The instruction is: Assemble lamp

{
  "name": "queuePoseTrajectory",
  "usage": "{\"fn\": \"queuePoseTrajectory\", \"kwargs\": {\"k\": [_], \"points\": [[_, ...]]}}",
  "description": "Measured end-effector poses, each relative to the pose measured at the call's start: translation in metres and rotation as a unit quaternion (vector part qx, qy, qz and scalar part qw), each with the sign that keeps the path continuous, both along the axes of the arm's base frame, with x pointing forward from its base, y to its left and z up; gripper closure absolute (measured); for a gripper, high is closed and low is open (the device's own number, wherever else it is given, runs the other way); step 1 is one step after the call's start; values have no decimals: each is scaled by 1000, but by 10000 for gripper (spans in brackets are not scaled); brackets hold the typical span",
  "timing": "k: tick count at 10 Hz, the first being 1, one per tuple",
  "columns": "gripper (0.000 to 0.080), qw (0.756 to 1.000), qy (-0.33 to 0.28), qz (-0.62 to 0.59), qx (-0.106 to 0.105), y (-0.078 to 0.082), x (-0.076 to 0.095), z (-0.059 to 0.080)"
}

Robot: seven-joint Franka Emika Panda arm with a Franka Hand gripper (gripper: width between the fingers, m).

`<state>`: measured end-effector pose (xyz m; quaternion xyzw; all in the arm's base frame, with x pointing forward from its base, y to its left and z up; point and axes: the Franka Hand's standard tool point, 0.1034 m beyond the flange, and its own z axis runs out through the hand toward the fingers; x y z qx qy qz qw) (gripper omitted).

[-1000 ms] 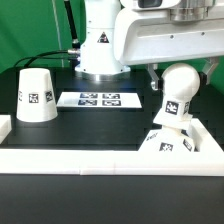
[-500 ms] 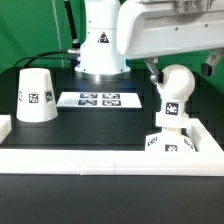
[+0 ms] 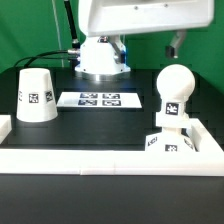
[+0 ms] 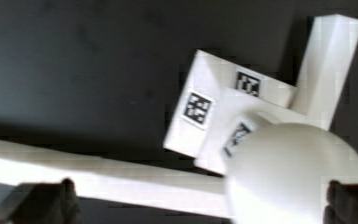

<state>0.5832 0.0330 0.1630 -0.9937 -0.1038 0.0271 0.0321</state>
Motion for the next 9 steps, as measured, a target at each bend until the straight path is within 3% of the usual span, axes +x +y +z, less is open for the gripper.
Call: {"fn": "queuePoseTrajectory", "kwargs": {"k": [3,9], "points": [[101,1000,-5,11,0,-26,0,9],[101,1000,-3,11,0,-24,-1,7]]}}
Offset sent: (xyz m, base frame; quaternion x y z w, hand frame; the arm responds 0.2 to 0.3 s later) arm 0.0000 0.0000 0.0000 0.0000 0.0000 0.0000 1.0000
